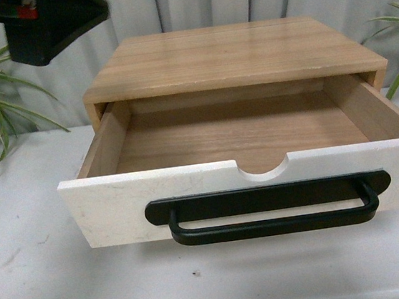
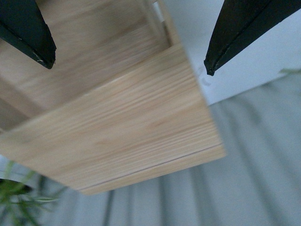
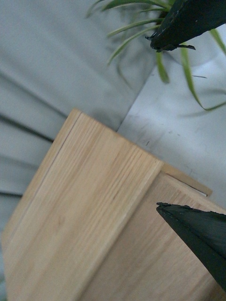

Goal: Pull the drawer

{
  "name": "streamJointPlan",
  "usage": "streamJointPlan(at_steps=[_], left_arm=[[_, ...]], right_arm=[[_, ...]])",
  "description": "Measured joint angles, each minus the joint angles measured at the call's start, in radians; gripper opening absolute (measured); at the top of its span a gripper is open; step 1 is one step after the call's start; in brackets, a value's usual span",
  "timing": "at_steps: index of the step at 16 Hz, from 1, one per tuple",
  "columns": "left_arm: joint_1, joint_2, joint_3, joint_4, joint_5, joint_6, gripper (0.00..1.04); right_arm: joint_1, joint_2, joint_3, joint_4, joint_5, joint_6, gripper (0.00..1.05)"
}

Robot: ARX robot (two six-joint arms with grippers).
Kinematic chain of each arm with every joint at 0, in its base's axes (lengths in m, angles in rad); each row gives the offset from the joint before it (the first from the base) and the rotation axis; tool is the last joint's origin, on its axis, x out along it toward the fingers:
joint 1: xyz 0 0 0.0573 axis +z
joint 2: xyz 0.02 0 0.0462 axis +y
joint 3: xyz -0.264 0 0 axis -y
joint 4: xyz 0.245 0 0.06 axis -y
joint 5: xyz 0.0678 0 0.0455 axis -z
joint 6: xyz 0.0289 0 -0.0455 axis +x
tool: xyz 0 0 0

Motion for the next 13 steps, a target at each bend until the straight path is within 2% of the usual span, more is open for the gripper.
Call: streamJointPlan(at_steps=[2, 4, 5, 6, 7, 9, 12, 13], left_arm=[[0.082, -0.005, -0.050, 0.002, -0.177, -0.126, 0.98], [0.143, -0.045, -0.093, -0.001, -0.323, -0.233, 0.98], [0.182, -0.086, -0.148, 0.093, -0.339, -0.247, 0.95], [0.208, -0.137, -0.239, 0.282, -0.298, -0.219, 0.82], [0.204, -0.191, -0.331, 0.381, -0.281, -0.200, 0.70], [0.195, -0.249, -0.439, 0.418, -0.269, -0.184, 0.46], [0.198, -0.356, -0.550, 0.423, -0.272, -0.184, 0.10], [0.198, -0.397, -0.582, 0.415, -0.272, -0.183, 0.02]], right_arm=[[-0.054, -0.025, -0.029, 0.012, 0.066, 0.325, 0.98], [-0.075, -0.101, -0.105, 0.048, 0.099, 0.552, 0.98], [-0.105, -0.140, -0.126, 0.069, 0.120, 0.615, 0.98], [-0.120, -0.166, -0.175, 0.211, 0.186, 0.625, 0.91], [-0.139, -0.238, -0.262, 0.283, 0.230, 0.602, 0.78], [-0.116, -0.387, -0.412, 0.290, 0.259, 0.582, 0.53], [-0.061, -0.481, -0.531, 0.302, 0.306, 0.579, 0.16], [-0.050, -0.510, -0.557, 0.301, 0.319, 0.578, 0.06]])
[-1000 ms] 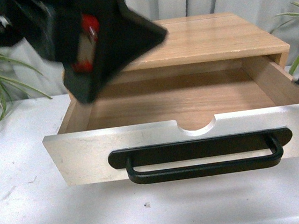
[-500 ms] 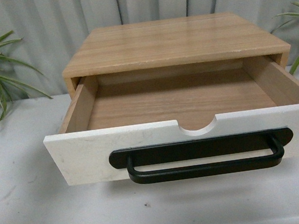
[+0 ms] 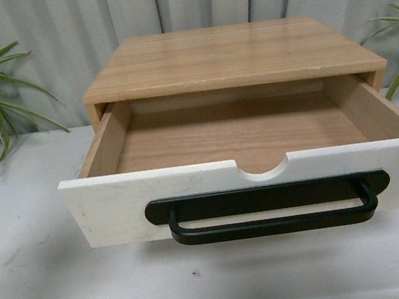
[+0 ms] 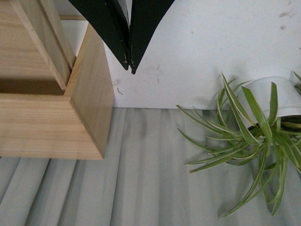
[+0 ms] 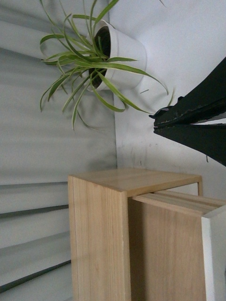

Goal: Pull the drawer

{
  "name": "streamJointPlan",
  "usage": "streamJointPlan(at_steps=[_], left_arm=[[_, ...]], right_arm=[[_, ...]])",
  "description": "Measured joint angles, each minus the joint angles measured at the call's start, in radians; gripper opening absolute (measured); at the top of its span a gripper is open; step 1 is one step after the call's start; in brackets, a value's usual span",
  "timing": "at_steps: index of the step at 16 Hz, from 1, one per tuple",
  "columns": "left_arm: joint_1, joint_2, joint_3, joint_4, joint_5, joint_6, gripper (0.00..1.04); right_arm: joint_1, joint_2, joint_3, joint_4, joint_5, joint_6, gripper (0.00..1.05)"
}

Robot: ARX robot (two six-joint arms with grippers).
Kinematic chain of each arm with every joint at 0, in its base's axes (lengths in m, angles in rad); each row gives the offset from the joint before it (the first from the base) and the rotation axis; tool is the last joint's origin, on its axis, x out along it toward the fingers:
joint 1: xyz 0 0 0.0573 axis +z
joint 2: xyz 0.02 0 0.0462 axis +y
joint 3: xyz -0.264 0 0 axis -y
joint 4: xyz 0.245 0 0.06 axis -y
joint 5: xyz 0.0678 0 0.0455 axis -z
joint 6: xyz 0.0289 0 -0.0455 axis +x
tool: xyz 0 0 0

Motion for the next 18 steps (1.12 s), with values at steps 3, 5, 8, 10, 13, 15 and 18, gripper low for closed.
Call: streamJointPlan(at_steps=[3, 5, 8, 10, 13, 15, 18], left_arm=[[-0.001, -0.105, -0.068, -0.041, 0.000, 0.003, 0.02], [0.000, -0.177, -0.099, -0.080, 0.000, 0.003, 0.02], [0.000, -0.285, -0.138, -0.153, 0.000, 0.003, 0.02], [0.000, -0.344, -0.161, -0.170, 0.000, 0.003, 0.02], [0.000, -0.348, -0.181, -0.139, 0.000, 0.003, 0.02], [0.000, -0.367, -0.187, -0.187, 0.001, 0.003, 0.02], [0.000, -0.393, -0.187, -0.211, 0.000, 0.003, 0.02]], right_arm=[[0.088, -0.103, -0.072, -0.027, 0.099, -0.002, 0.02], [0.115, -0.161, -0.104, -0.053, 0.113, -0.003, 0.02], [0.110, -0.253, -0.142, -0.109, 0.116, -0.004, 0.02], [0.110, -0.311, -0.160, -0.150, 0.116, -0.004, 0.02], [0.110, -0.328, -0.164, -0.160, 0.116, -0.004, 0.02], [0.110, -0.345, -0.167, -0.173, 0.116, -0.004, 0.02], [0.110, -0.374, -0.176, -0.186, 0.116, -0.004, 0.02]])
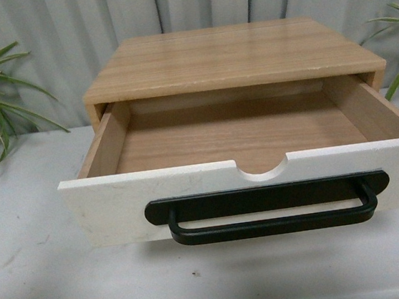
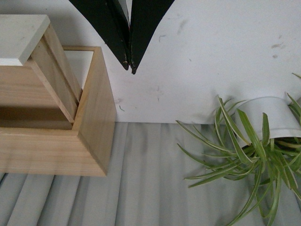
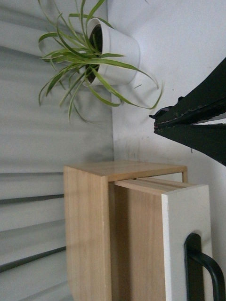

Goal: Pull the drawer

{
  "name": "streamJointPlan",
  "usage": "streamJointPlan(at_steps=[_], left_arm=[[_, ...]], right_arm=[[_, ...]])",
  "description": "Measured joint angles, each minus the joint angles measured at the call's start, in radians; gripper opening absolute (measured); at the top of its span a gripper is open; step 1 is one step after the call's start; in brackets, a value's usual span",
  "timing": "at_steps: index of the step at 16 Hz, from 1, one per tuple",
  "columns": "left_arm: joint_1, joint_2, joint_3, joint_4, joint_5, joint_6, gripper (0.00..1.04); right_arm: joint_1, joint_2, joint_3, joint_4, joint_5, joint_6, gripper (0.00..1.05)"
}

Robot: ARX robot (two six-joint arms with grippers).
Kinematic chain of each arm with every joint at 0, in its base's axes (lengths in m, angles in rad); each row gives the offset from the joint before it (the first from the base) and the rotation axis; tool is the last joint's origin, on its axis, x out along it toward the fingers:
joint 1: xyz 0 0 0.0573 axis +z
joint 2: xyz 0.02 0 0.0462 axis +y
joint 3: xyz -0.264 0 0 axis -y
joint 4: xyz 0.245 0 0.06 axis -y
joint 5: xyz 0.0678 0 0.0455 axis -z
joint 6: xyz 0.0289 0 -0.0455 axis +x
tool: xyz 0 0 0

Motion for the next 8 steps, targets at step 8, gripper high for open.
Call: streamJointPlan(at_steps=[8], left_arm=[[0.000, -0.249, 0.000, -0.229, 0.000, 0.000, 0.02]], right_arm=[[0.000, -0.175, -0.023, -0.142, 0.000, 0.000, 0.02]])
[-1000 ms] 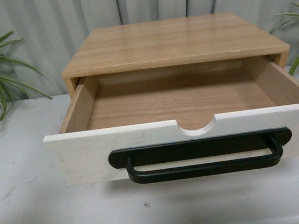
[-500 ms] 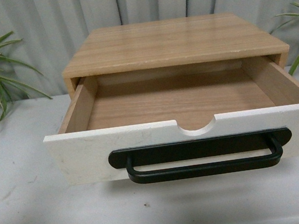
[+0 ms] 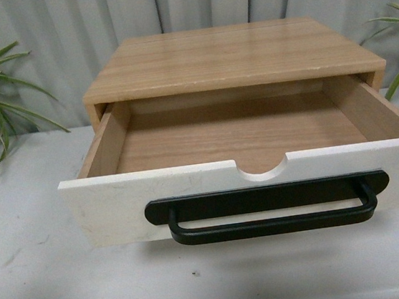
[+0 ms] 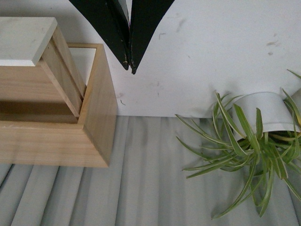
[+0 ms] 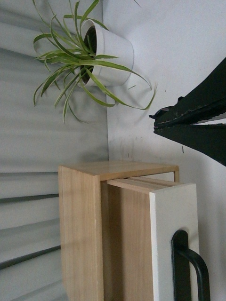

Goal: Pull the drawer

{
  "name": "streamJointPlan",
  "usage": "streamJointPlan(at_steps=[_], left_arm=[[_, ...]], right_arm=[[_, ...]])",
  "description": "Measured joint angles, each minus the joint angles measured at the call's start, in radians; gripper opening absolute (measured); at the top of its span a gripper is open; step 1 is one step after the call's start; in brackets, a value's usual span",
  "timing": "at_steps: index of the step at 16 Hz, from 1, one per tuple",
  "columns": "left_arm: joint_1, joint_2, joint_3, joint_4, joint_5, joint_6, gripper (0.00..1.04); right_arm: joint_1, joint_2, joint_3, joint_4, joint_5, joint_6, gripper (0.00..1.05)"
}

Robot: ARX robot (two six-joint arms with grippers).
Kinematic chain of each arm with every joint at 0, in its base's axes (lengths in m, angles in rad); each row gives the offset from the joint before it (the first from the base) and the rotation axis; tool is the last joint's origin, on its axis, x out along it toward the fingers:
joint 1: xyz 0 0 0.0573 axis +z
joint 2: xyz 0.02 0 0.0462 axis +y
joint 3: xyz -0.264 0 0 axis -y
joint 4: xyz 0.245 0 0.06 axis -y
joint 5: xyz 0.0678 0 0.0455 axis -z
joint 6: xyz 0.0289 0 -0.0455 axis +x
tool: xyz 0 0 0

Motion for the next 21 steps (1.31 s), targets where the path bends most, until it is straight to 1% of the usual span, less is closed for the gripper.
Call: streamJointPlan(at_steps=[3, 4, 5, 6, 7, 8, 14, 15, 16, 21], left_arm=[[0.000, -0.057, 0.000, -0.056, 0.000, 0.000, 0.02], [0.000, -0.073, 0.000, -0.072, 0.000, 0.000, 0.02], [0.000, -0.090, 0.000, -0.091, 0.000, 0.000, 0.02], [0.000, -0.100, 0.000, -0.100, 0.000, 0.000, 0.02], [0.000, -0.188, 0.000, -0.236, 0.000, 0.000, 0.02], [0.000, -0.262, 0.000, -0.275, 0.000, 0.000, 0.02], [0.000, -0.262, 0.000, -0.276, 0.000, 0.000, 0.02], [0.000, -0.262, 0.000, -0.276, 0.000, 0.000, 0.08], [0.000, -0.262, 0.000, -0.276, 0.000, 0.000, 0.19], [0.000, -0.262, 0.000, -0.276, 0.000, 0.000, 0.78]], right_arm=[[0.000, -0.047, 0.000, -0.046, 0.000, 0.000, 0.02], [0.000, -0.077, 0.001, -0.091, 0.000, 0.000, 0.02], [0.000, -0.186, 0.000, -0.235, 0.000, 0.000, 0.02], [0.000, -0.219, 0.002, -0.209, -0.001, 0.000, 0.02], [0.000, -0.220, 0.000, -0.232, 0.000, 0.000, 0.02], [0.000, -0.218, 0.000, -0.231, 0.000, 0.000, 0.02], [0.000, -0.219, 0.000, -0.229, 0.000, 0.000, 0.02], [0.000, -0.219, 0.000, -0.229, 0.000, 0.000, 0.02], [0.000, -0.219, 0.000, -0.229, 0.000, 0.000, 0.07], [0.000, -0.219, 0.000, -0.229, 0.000, 0.000, 0.68]])
